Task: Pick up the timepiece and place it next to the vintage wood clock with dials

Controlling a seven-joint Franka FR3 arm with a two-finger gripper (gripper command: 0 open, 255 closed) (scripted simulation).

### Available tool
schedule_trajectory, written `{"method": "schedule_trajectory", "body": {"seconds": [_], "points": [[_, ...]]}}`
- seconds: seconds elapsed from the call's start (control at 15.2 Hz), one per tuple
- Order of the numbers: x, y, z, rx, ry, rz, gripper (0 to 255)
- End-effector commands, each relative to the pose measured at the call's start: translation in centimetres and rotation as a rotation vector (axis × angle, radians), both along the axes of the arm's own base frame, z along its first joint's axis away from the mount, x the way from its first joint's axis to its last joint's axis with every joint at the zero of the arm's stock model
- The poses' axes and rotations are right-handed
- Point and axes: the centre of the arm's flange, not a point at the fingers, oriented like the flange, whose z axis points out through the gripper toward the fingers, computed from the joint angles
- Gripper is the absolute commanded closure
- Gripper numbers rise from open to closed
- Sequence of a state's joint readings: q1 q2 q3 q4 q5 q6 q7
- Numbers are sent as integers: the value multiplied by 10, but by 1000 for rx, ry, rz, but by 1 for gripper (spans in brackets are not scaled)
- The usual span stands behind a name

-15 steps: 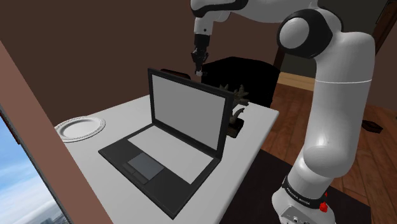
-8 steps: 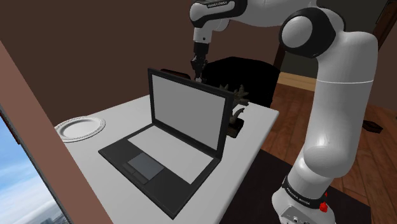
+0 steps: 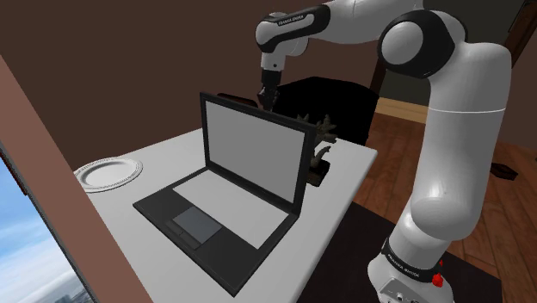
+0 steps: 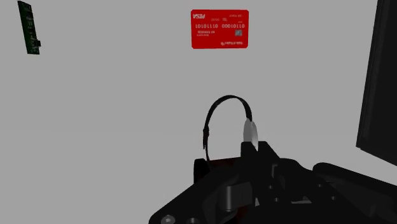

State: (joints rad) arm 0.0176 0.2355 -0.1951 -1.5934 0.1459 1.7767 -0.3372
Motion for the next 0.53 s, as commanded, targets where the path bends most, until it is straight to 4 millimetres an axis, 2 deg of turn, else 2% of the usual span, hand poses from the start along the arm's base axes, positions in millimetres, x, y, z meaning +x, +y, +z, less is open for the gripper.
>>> {"method": "schedule_trajectory", "body": {"seconds": [0.0,0.46], "points": [[-1,0,-11,0,-1,0,255],[-1,0,-48,0,-1,0,255]]}}
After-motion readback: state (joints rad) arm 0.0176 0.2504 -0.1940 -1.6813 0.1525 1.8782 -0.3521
